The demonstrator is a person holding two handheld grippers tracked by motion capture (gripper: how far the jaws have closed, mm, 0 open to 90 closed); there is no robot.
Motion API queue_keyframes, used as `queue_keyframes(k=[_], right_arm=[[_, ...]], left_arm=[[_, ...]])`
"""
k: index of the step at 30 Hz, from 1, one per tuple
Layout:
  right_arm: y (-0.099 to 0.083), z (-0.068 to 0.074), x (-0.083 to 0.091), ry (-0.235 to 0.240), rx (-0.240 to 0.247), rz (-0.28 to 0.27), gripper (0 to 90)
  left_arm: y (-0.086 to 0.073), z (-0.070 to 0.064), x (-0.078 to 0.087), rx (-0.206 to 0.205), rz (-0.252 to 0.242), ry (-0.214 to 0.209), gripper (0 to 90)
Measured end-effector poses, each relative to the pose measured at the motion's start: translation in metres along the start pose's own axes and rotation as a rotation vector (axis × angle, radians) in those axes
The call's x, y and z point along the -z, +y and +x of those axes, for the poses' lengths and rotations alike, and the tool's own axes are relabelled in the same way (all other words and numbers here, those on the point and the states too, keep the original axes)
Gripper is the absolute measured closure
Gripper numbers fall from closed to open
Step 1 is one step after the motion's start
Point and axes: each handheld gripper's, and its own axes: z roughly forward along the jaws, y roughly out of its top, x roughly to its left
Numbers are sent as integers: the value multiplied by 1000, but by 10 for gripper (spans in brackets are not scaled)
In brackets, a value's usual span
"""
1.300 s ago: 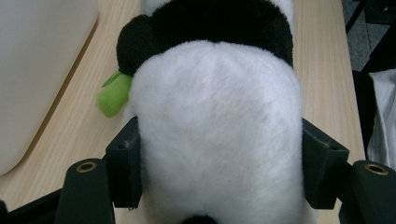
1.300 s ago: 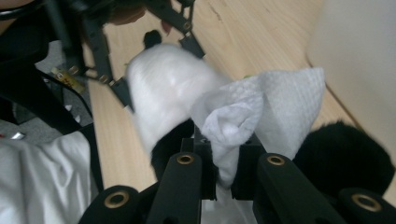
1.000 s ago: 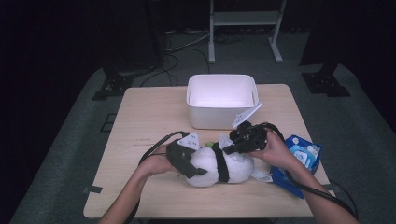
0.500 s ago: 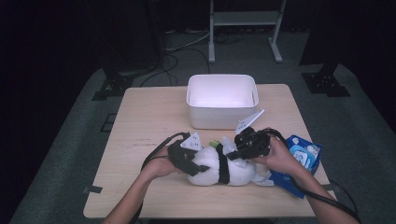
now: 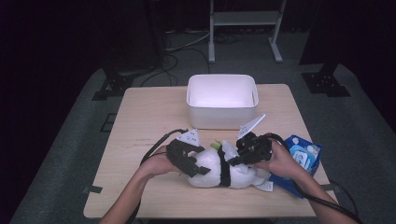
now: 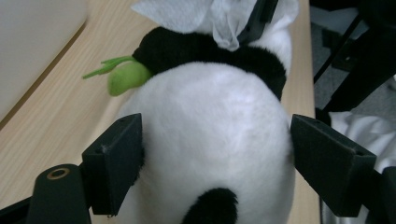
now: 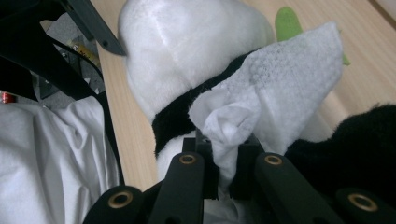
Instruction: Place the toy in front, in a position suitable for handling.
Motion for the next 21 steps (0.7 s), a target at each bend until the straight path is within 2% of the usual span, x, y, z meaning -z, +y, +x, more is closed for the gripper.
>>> queue_keyframes(k=[4,7,10,11,12,16,17,21], right_arm=[[-2,3,-2,24,4,18,846],[-2,6,-2,22,12,23,846],[-2,10,-2,29,20,44,844],[-1,12,-2,35,37,55,843],[0,14,-1,39,45,61,842],[0,18,-2,32,61,85,842],[0,19,-3,27,62,90,842],[1,19,-6,13,57,102,844]], left_arm=[[5,3,10,35,-51,18,211],[3,4,4,52,-20,19,211],[-3,2,-8,66,14,-16,202],[-5,0,-11,70,20,-27,203],[-8,-3,-14,60,16,-25,204],[-11,-10,-16,35,9,23,219],[-11,-13,-19,21,20,55,222],[-10,-13,-20,19,33,84,233]])
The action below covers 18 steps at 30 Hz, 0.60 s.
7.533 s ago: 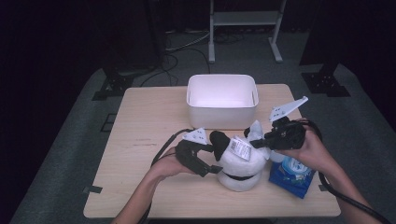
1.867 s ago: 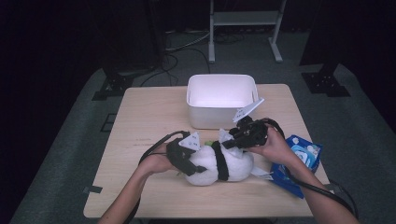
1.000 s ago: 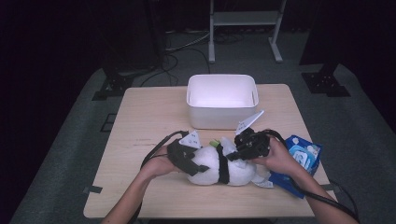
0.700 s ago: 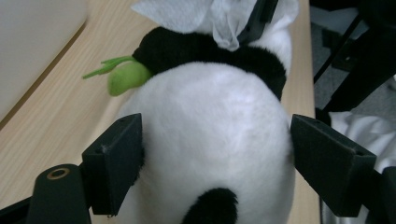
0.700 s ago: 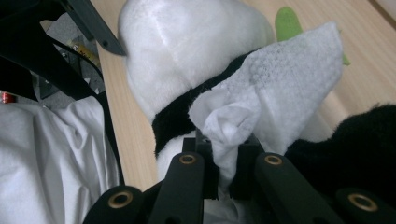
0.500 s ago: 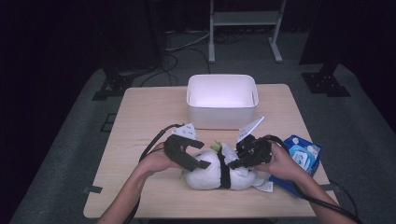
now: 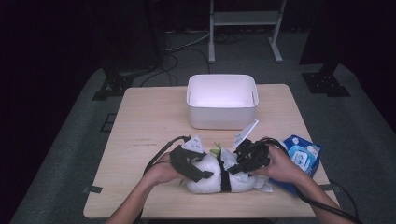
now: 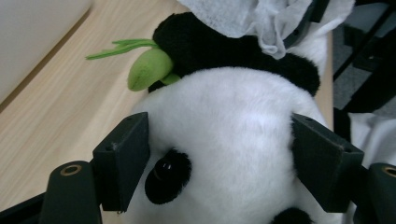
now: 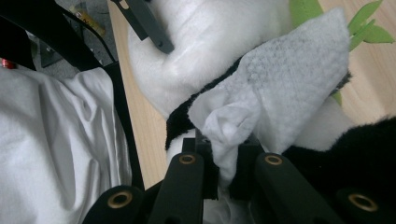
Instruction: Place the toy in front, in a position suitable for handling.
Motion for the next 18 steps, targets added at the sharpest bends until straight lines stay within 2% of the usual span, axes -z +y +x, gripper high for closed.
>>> queue_keyframes(k=[6,9,11,14,18], right_arm=[[2,0,3,22,-2,-12,838],[6,3,11,25,18,-49,835],[11,4,15,11,35,-68,832],[19,6,21,-23,55,-76,830],[25,8,15,-53,63,-28,831]], left_arm=[[0,-1,3,0,5,-16,241],[0,0,6,14,-7,-37,240],[-1,-1,9,11,-14,-62,239],[1,-5,11,-6,-3,-74,237],[4,-8,14,-15,5,-97,226]])
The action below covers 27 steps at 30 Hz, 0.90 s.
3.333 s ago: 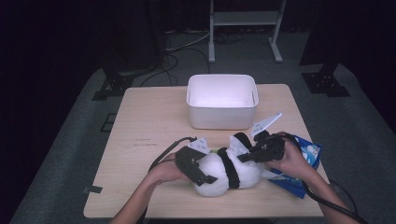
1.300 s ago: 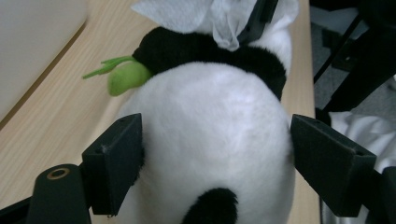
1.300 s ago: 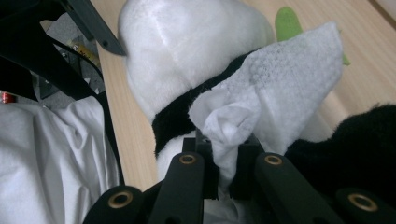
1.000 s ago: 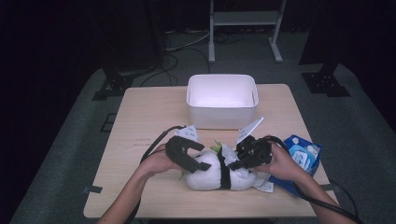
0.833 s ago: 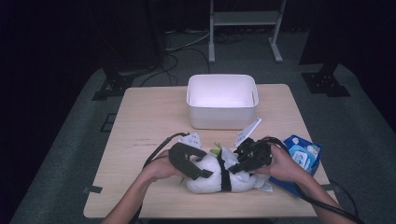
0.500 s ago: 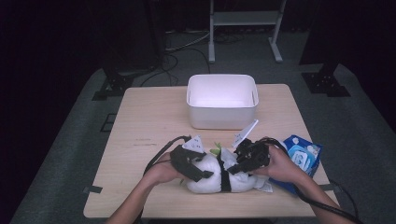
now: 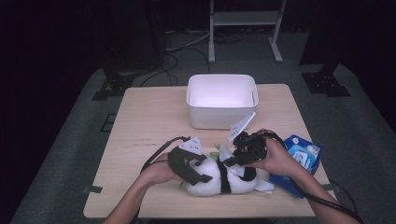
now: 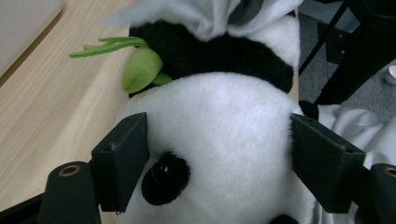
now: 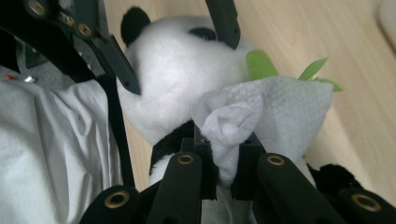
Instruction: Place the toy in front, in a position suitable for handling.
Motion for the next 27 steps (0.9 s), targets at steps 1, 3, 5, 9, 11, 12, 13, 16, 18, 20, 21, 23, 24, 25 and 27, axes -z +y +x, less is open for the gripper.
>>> queue_keyframes(k=[1,3,5,9,11,12,13,16,18,20,21,23,24,25,27], right_arm=[[-1,0,-3,4,2,8,831],[-4,0,-5,18,-8,3,832],[-8,-1,-5,35,-17,-5,833],[-12,0,-4,42,-18,-8,833],[-13,1,-4,43,-18,-11,833],[-14,2,-4,46,-17,-12,833],[-14,2,-5,49,-13,-12,833],[-16,4,-4,52,-7,-12,832],[-17,5,-4,52,-3,-14,831],[-17,5,-4,50,-1,-13,830],[-17,5,-4,50,-3,-15,830],[-17,5,-3,48,-8,-20,828],[-17,5,-3,47,-6,-22,827],[-17,4,-3,47,-5,-23,826],[-17,4,-3,48,-4,-23,825]], left_arm=[[1,0,1,0,0,-9,222],[3,2,4,4,-10,-31,223],[6,3,7,9,-34,-49,232],[16,8,10,8,-48,-36,269],[20,10,10,17,-48,-26,279],[21,11,10,21,-53,-22,320],[23,13,9,27,-53,-21,339],[25,19,3,46,-28,-10,410],[25,25,-3,51,0,-22,440],[26,27,-5,57,2,-46,491],[27,29,-6,56,1,-55,537],[30,31,-9,59,6,-54,630],[31,31,-9,53,13,-46,680],[32,31,-10,50,16,-31,717],[33,32,-11,41,22,-24,756]])
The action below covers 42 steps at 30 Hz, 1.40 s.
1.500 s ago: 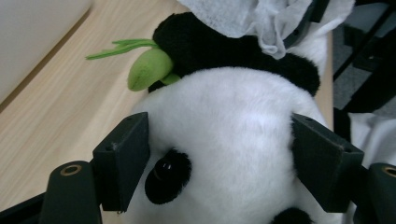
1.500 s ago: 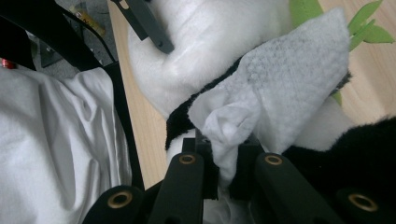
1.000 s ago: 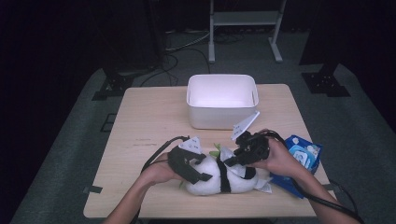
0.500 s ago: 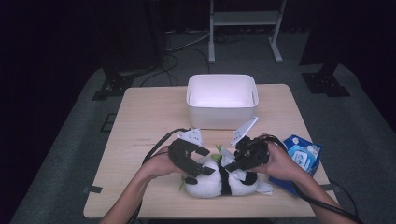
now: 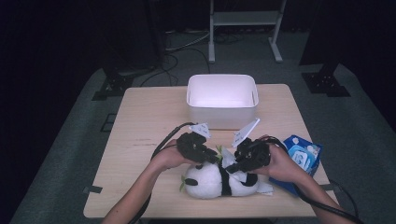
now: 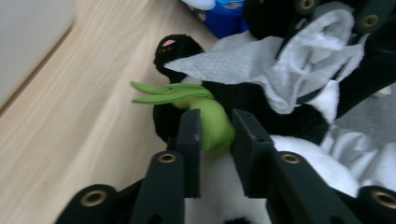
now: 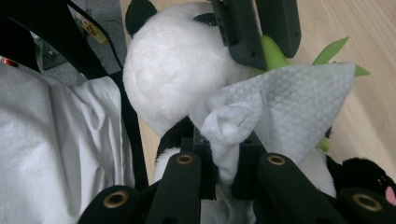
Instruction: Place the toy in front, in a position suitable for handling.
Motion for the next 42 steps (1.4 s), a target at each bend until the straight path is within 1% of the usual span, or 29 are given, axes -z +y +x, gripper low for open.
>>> queue_keyframes(k=[1,2,3,7,8,10,12,16,18,20,22,23,24,25,26,28,29,30,31,32,33,34,35,36,38,39,40,41,42], right_arm=[[0,0,0,-1,2,-2,823],[0,-1,1,-4,-3,-3,822],[0,-1,2,-4,-2,-6,820],[3,0,5,-14,5,-3,820],[5,0,6,-20,7,-6,820],[7,-1,7,-31,12,-5,821],[9,-2,8,-52,20,-3,821],[10,-5,12,-67,10,-16,823],[10,-6,13,-80,10,-17,823],[10,-7,16,-81,8,-29,823],[10,-8,18,-91,5,-37,823],[10,-8,19,-94,-2,-44,823],[9,-10,20,-101,-7,-47,823],[8,-13,20,-108,-12,-51,822],[6,-14,20,-106,-20,-55,822],[3,-19,18,-106,-36,-44,822],[0,-22,14,-99,-44,-36,823],[-2,-23,12,-94,-49,-33,823],[-4,-24,10,-88,-56,-24,823],[-6,-25,8,-89,-64,-17,823],[-7,-25,7,-88,-71,-16,823],[-7,-25,7,-80,-71,-20,824],[-8,-26,5,-77,-76,-12,824],[-8,-26,4,-76,-75,-6,825],[-10,-26,1,-67,-74,10,826],[-11,-26,0,-65,-80,13,826],[-12,-26,-1,-60,-78,15,827],[-13,-25,-1,-56,-84,25,828],[-13,-25,-1,-56,-84,25,828]], left_arm=[[1,0,0,-4,0,10,773],[2,0,1,-6,0,10,780],[3,0,2,-10,0,21,785],[12,1,6,-26,-7,42,793],[14,1,8,-43,0,53,793],[19,0,8,-55,9,63,794],[24,1,11,-71,12,74,796],[30,3,17,-81,1,86,798],[32,3,18,-100,9,83,799],[33,1,18,-94,4,80,798],[32,0,16,-100,-1,68,797],[31,-3,14,-99,-8,54,797],[30,-4,13,-107,-8,43,794],[30,-6,12,-105,-15,38,791],[28,-8,11,-110,-14,32,786],[25,-11,9,-113,-15,30,769],[24,-11,8,-109,-11,30,752],[22,-11,7,-109,8,27,711],[19,-12,6,-110,19,37,679],[16,-13,5,-106,18,37,650],[13,-13,4,-93,21,27,627],[9,-14,2,-88,28,36,591],[7,-15,2,-91,37,39,562],[3,-16,0,-75,42,26,539],[-3,-19,-2,-59,49,41,427],[-6,-20,-4,-53,49,36,378],[-9,-22,-5,-51,51,38,331],[-13,-23,-8,-50,71,54,271],[-13,-23,-8,-50,71,54,207]])
